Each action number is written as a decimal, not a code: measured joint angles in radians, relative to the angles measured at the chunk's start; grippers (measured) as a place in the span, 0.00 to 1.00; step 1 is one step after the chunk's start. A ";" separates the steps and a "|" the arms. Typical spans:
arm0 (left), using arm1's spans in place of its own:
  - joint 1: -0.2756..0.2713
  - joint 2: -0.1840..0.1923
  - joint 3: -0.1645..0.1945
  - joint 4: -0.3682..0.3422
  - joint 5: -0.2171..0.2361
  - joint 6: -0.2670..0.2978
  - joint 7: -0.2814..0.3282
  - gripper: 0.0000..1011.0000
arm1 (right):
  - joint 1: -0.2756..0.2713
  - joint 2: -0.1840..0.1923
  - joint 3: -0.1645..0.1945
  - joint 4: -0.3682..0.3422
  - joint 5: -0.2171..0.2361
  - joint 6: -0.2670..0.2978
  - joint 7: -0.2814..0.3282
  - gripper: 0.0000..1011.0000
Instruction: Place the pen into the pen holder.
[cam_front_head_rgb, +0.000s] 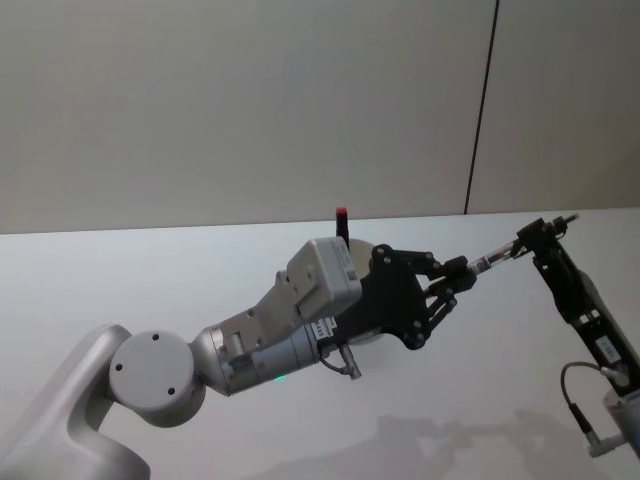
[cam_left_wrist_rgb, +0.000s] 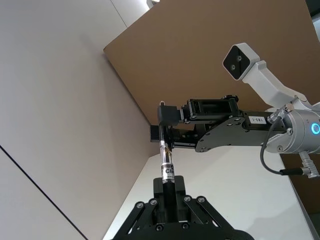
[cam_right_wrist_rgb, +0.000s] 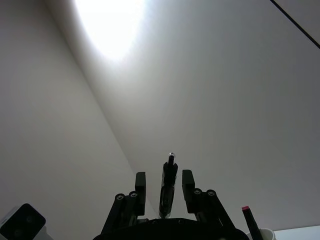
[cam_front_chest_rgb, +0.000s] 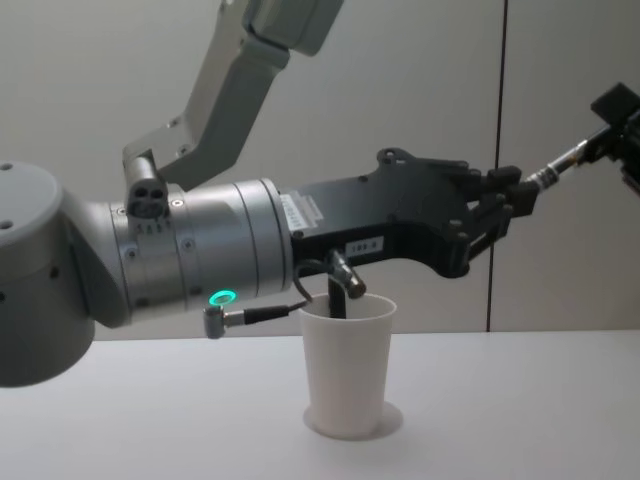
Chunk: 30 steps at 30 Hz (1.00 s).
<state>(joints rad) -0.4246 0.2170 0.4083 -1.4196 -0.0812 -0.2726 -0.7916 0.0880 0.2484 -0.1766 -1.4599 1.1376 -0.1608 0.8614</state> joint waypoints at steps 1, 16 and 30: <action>0.000 0.000 0.000 0.000 0.000 0.000 0.000 0.13 | 0.001 0.000 -0.001 0.000 0.000 0.000 0.000 0.44; 0.000 0.000 0.000 0.000 0.000 0.000 0.000 0.13 | 0.002 0.001 -0.006 -0.003 -0.001 -0.006 -0.005 0.13; 0.000 0.000 0.000 0.000 0.000 0.000 0.000 0.25 | -0.001 0.007 -0.007 -0.010 -0.005 -0.014 -0.014 0.13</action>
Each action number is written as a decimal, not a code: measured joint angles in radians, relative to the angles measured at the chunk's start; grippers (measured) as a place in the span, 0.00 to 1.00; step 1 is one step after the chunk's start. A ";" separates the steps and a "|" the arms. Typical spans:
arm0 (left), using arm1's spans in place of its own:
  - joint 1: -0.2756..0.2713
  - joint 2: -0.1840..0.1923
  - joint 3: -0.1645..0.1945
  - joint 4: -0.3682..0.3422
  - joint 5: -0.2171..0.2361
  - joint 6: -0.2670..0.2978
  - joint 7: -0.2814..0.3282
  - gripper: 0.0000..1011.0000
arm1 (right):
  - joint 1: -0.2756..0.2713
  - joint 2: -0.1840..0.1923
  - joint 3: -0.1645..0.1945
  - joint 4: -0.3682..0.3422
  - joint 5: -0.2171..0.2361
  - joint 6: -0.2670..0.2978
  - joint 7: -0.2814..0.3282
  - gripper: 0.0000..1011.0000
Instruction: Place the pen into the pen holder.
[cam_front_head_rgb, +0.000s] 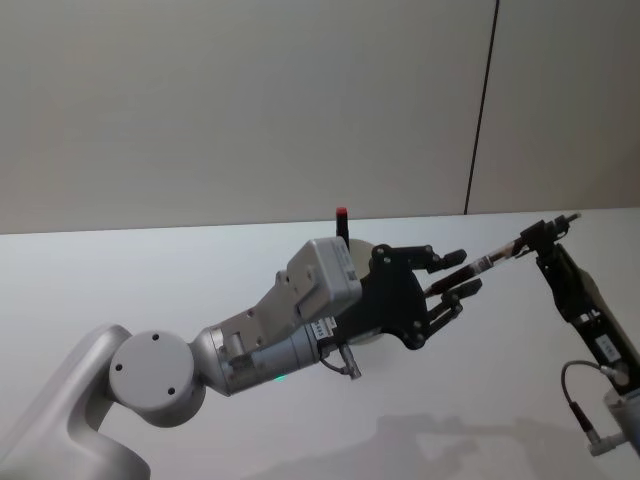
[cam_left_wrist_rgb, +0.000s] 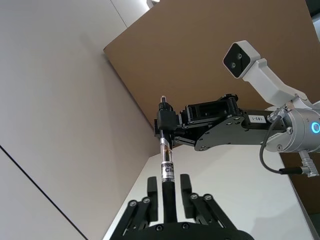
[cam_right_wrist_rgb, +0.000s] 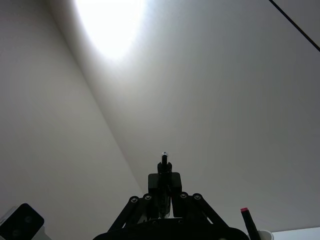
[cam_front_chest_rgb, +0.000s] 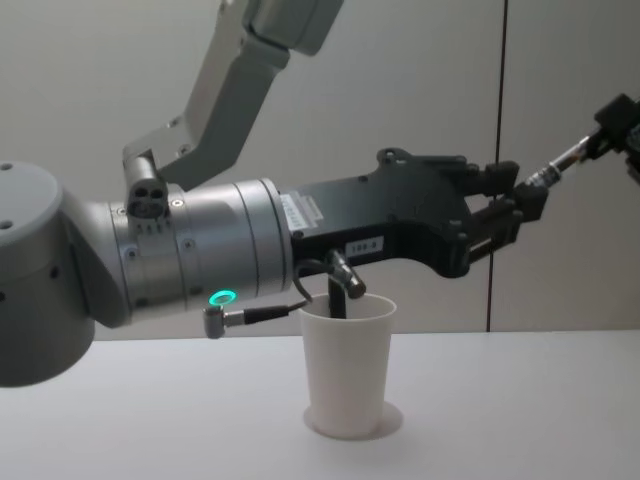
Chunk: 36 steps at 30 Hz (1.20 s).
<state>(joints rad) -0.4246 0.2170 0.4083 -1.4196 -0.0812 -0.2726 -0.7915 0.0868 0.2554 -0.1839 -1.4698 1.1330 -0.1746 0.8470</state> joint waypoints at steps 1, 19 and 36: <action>0.000 0.000 0.000 0.000 0.000 0.000 0.000 0.30 | 0.000 0.000 0.000 0.000 0.000 -0.001 0.000 0.13; 0.000 0.000 0.000 0.000 0.000 0.000 0.000 0.86 | 0.001 0.011 -0.001 -0.006 -0.042 -0.024 -0.010 0.13; 0.000 0.000 0.000 0.000 0.000 0.000 0.000 0.99 | 0.032 0.039 0.021 0.005 -0.128 -0.066 -0.017 0.13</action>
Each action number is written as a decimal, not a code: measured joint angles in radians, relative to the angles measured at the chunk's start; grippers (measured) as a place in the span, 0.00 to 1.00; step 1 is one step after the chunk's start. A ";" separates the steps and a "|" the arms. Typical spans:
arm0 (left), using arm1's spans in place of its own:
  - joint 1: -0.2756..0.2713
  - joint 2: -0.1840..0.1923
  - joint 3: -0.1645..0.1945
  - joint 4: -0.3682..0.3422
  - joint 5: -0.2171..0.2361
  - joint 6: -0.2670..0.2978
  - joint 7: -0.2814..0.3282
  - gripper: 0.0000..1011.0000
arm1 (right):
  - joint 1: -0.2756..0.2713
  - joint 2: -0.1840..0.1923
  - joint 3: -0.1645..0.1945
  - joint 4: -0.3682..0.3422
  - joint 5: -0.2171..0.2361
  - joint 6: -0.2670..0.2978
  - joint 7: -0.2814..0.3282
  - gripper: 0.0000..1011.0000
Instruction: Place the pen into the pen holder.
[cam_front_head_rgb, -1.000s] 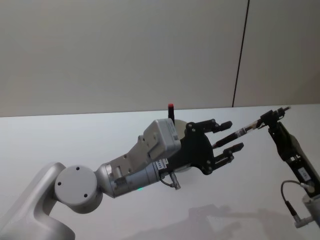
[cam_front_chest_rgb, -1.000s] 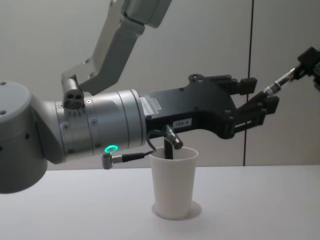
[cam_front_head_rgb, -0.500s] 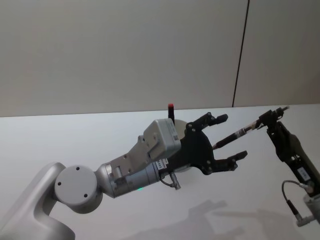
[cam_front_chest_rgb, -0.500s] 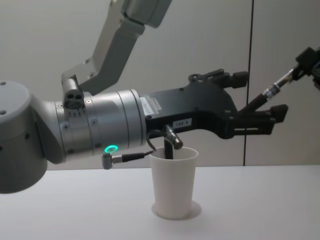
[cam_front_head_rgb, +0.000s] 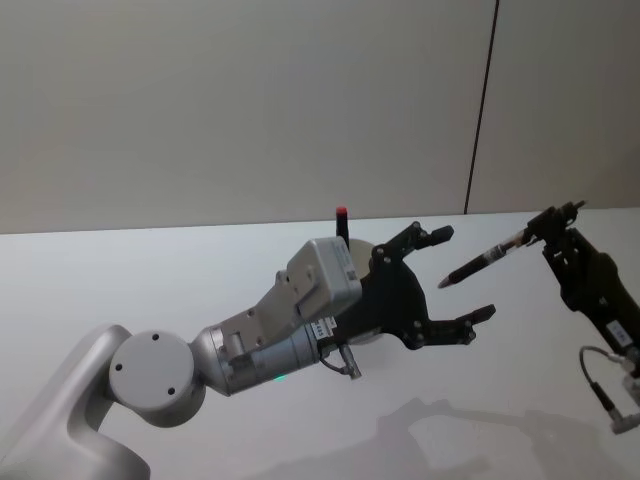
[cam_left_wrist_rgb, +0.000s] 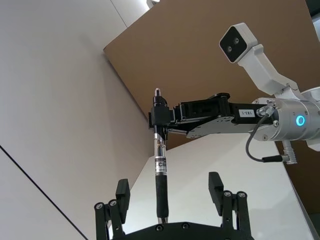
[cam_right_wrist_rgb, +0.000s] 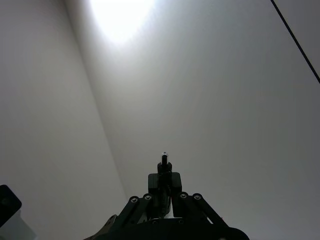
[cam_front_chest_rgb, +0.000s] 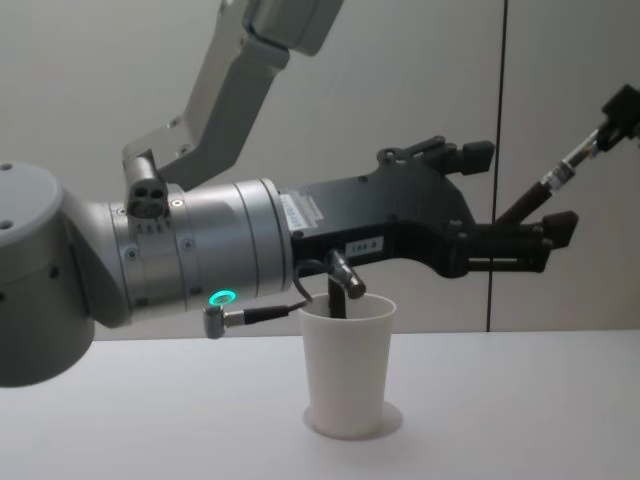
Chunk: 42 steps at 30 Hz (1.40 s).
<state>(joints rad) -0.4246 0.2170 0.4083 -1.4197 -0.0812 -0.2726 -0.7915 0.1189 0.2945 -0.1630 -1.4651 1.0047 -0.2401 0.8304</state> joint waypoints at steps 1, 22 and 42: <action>0.000 0.000 0.000 0.000 0.000 0.000 0.000 0.99 | 0.005 0.002 0.002 0.004 -0.008 -0.002 0.001 0.13; 0.000 0.000 0.000 0.000 0.000 0.000 0.000 0.99 | 0.130 0.005 0.014 0.128 -0.109 -0.019 0.050 0.13; 0.000 0.000 0.000 0.000 0.000 0.000 0.000 0.99 | 0.337 -0.048 -0.017 0.382 -0.195 -0.020 0.132 0.13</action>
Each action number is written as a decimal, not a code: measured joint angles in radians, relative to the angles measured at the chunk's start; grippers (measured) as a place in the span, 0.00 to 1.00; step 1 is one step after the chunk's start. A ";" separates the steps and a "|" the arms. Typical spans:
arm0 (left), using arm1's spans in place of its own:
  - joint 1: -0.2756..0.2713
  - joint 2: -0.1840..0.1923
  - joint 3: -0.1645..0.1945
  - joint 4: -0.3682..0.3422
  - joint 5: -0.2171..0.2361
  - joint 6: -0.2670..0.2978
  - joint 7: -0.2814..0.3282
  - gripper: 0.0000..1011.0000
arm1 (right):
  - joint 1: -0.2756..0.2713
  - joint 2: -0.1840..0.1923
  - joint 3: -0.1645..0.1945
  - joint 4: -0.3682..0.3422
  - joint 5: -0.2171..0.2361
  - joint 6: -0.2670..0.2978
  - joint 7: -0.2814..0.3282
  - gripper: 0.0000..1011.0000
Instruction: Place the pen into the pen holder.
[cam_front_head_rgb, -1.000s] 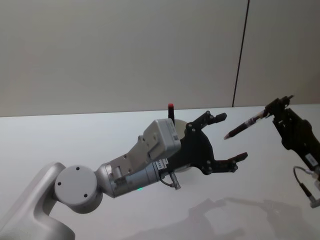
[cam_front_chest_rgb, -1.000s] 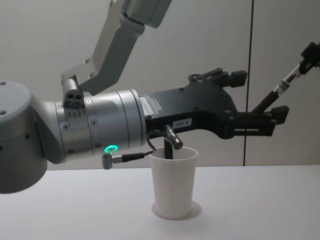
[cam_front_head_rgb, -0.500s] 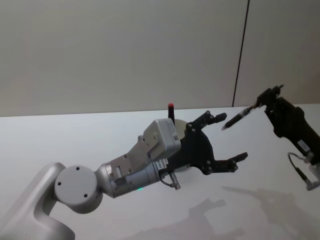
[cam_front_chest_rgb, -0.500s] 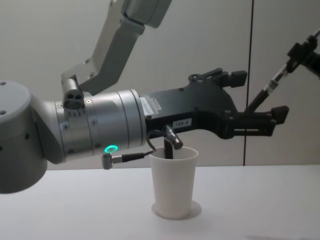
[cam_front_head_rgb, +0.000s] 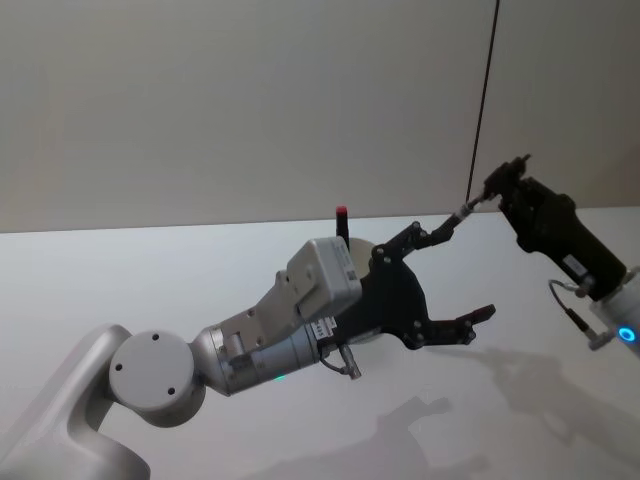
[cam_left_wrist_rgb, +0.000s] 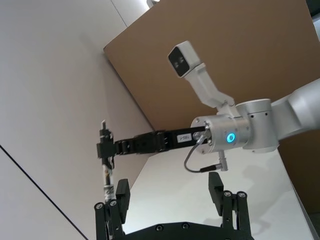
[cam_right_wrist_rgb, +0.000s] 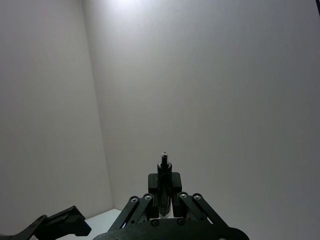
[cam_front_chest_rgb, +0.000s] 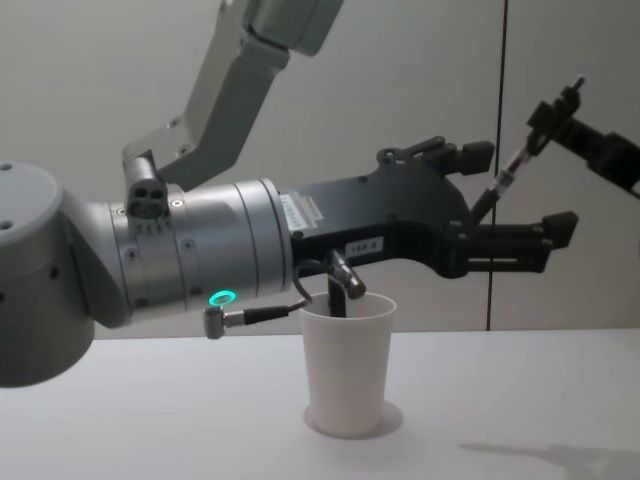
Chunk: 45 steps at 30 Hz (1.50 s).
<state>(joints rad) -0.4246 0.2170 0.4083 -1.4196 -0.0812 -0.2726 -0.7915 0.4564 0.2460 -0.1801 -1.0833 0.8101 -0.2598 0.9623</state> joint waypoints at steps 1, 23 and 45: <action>0.000 0.000 0.000 0.000 0.000 0.000 0.000 0.99 | 0.008 -0.003 -0.002 0.011 -0.003 -0.001 0.003 0.13; 0.000 0.000 0.000 0.000 0.000 0.000 0.000 0.99 | 0.212 -0.082 -0.059 0.317 -0.049 -0.029 0.076 0.13; 0.000 0.000 0.000 0.000 0.000 0.000 0.000 0.99 | 0.393 -0.163 -0.113 0.636 -0.079 -0.120 0.142 0.13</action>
<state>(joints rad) -0.4246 0.2170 0.4083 -1.4196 -0.0812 -0.2726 -0.7916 0.8489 0.0834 -0.2933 -0.4470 0.7310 -0.3794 1.1040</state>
